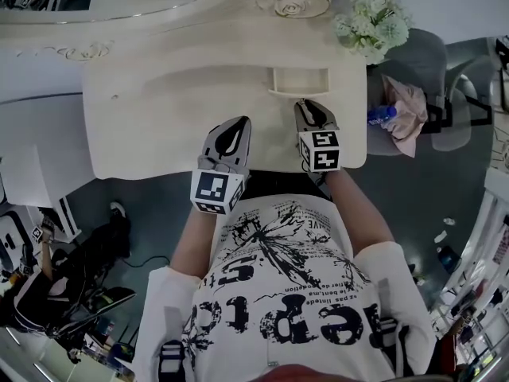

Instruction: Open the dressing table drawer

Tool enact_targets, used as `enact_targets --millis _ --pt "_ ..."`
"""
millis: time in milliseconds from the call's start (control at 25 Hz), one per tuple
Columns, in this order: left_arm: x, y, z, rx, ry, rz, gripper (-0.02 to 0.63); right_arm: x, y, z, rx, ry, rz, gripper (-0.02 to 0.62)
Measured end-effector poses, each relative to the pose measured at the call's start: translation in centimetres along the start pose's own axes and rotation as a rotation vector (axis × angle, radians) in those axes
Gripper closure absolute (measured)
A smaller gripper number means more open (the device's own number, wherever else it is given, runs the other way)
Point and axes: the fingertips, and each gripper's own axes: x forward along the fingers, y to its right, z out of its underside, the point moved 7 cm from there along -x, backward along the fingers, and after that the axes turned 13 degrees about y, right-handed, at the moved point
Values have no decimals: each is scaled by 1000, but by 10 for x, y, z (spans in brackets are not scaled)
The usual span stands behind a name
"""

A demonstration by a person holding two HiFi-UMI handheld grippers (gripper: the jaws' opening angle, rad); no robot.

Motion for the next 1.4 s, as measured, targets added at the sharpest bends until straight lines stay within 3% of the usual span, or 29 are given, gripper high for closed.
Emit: enact_targets --millis 520,880,1280,1400 --pt "-5 5 -14 22 16 -9 592 -17 -4 -15 10 0 14 476" --pt "2 10 -48 78 92 9 592 -59 -6 -88 49 229 -37 561" --pt "12 8 -104 129 218 21 592 -91 -12 -154 -141 457 -55 577" --pt "13 8 -122 162 254 19 592 -97 -14 -166 -137 490 -79 577"
